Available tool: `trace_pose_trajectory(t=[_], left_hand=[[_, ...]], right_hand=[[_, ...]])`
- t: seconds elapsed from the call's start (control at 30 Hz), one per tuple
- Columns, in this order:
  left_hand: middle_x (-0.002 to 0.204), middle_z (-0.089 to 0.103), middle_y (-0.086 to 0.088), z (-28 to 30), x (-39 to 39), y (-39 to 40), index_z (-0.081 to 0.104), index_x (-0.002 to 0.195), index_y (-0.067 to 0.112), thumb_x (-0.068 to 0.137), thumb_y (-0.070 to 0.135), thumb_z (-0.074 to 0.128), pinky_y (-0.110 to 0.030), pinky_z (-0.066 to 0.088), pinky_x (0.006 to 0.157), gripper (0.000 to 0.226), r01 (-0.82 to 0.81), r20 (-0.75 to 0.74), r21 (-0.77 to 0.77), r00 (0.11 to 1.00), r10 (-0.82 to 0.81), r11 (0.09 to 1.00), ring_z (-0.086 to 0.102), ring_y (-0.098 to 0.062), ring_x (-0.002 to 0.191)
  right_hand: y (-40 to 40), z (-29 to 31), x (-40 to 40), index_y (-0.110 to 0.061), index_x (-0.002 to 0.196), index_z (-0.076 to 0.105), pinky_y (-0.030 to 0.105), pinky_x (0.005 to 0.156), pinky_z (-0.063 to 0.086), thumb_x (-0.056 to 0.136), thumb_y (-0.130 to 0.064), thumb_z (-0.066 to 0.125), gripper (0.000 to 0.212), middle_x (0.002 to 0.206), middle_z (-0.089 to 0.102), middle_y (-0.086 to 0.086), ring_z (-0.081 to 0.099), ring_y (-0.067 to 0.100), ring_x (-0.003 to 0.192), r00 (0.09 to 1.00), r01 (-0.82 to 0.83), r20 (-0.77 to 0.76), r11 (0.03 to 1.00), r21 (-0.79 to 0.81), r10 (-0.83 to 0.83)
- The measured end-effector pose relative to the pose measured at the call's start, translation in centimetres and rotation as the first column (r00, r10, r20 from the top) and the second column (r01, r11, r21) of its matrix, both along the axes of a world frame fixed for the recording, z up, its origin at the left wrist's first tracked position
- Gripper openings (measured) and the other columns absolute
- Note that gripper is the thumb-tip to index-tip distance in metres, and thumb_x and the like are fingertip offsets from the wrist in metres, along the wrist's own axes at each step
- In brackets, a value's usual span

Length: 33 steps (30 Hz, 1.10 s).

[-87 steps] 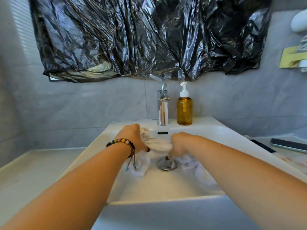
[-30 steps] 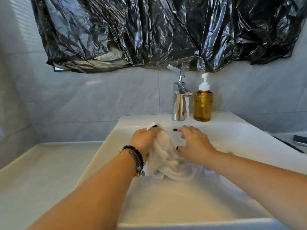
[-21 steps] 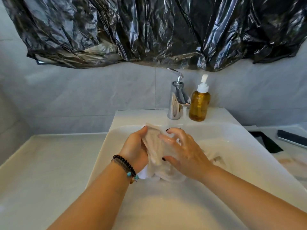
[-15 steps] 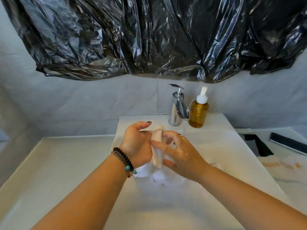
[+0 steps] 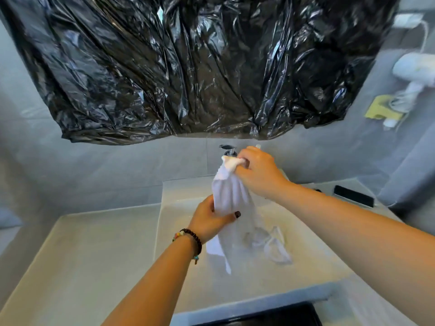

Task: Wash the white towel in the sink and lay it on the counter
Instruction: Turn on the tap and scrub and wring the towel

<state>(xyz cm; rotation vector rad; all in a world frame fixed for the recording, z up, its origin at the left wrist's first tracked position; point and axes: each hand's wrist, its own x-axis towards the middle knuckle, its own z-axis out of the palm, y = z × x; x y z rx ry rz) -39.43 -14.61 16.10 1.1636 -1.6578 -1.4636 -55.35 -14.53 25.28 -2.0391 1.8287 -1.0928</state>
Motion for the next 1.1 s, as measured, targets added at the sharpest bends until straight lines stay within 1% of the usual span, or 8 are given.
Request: trace_pose_trajectory(t=[0.17,0.27,0.43,0.5,0.63,0.73,0.83,1.1], left_hand=[[0.093,0.064,-0.003,-2.4,-1.7,0.4,0.058,0.102,0.01,0.082,0.036,0.069,-0.034,0.051,0.071,0.035,-0.047,0.353,-0.048,0.934,0.061,0.998,0.06,-0.022,0.084],[0.088,0.056,-0.007,-2.9,-2.5,0.5,0.052,0.101,0.003,0.091,0.018,0.055,-0.032,0.038,0.063,0.019,-0.161,0.277,0.058,0.951,0.139,0.985,0.048,-0.021,0.073],[0.088,0.052,-0.012,-2.4,-3.3,-1.6,0.049,0.086,0.01,0.068,0.032,0.054,-0.03,0.037,0.063,0.028,-0.269,0.16,0.108,0.955,0.25,0.957,0.046,-0.018,0.071],[0.092,0.055,-0.007,-1.3,-3.4,-1.6,0.048,0.092,0.015,0.067,0.034,0.065,-0.027,0.04,0.06,0.036,-0.268,0.172,0.101,0.953,0.248,0.958,0.051,-0.018,0.076],[0.099,0.052,0.004,0.0,-3.9,-1.5,0.04,0.114,0.024,0.068,0.025,0.085,-0.017,0.043,0.061,0.065,0.145,0.65,-0.091,0.759,-0.052,0.985,0.054,-0.015,0.086],[0.106,0.058,-0.001,0.8,-5.4,-1.6,0.051,0.115,0.022,0.08,0.018,0.075,-0.027,0.05,0.076,0.043,0.281,0.8,-0.17,0.6,-0.034,0.945,0.056,-0.02,0.094],[0.095,0.067,-0.004,3.6,-6.5,-1.7,0.063,0.098,0.017,0.083,0.005,0.06,-0.038,0.055,0.077,0.018,0.235,0.731,-0.387,0.668,0.141,0.892,0.062,-0.024,0.089],[0.086,0.063,-0.004,14.2,-5.2,-2.4,0.066,0.093,0.009,0.087,0.012,0.069,-0.029,0.039,0.069,0.008,0.151,0.582,-0.654,0.726,0.366,0.741,0.058,-0.024,0.083]], right_hand=[[0.1,5.2,-0.9,-0.01,0.08,0.054,0.036,0.072,0.045,0.097,-0.042,0.05,0.037,0.082,0.057,0.005,0.055,0.022,0.077,0.883,0.077,0.45,0.988,0.136,-0.131],[0.3,7.7,-3.0,-0.012,0.078,0.048,0.031,0.067,0.041,0.098,-0.04,0.05,0.034,0.078,0.051,0.002,0.05,0.019,0.073,0.879,0.087,0.466,0.995,0.048,-0.099],[1.1,5.3,-7.3,-0.015,0.093,0.047,0.032,0.065,0.04,0.089,-0.019,0.056,0.011,0.088,0.053,0.001,0.05,0.019,0.079,0.997,-0.078,0.031,0.978,0.192,0.073],[1.9,3.0,-9.2,-0.019,0.116,0.047,0.039,0.08,0.049,0.086,-0.019,0.058,0.033,0.11,0.055,0.004,0.054,0.025,0.095,0.968,-0.15,-0.134,0.916,0.371,0.213],[3.0,-1.9,-12.3,-0.022,0.15,0.022,0.033,0.083,0.045,0.072,-0.06,0.071,0.1,0.136,0.043,0.004,0.053,0.027,0.115,0.658,0.018,-0.634,0.834,0.551,0.405],[2.8,-4.5,-13.6,-0.019,0.117,0.057,0.029,0.066,0.044,0.068,-0.07,0.069,0.071,0.107,0.058,0.003,0.059,0.023,0.088,0.495,0.109,-0.786,0.871,0.48,0.371],[2.2,-4.3,-14.8,-0.021,0.077,0.056,0.027,0.057,0.04,0.08,-0.051,0.063,0.031,0.086,0.064,0.0,0.055,0.023,0.073,0.606,0.061,-0.747,0.92,0.387,0.274],[1.1,5.8,-15.5,-0.009,0.054,0.05,0.028,0.045,0.029,0.073,-0.024,0.062,0.028,0.063,0.048,0.008,0.052,0.025,0.057,0.866,-0.081,-0.478,0.985,0.153,0.146]])
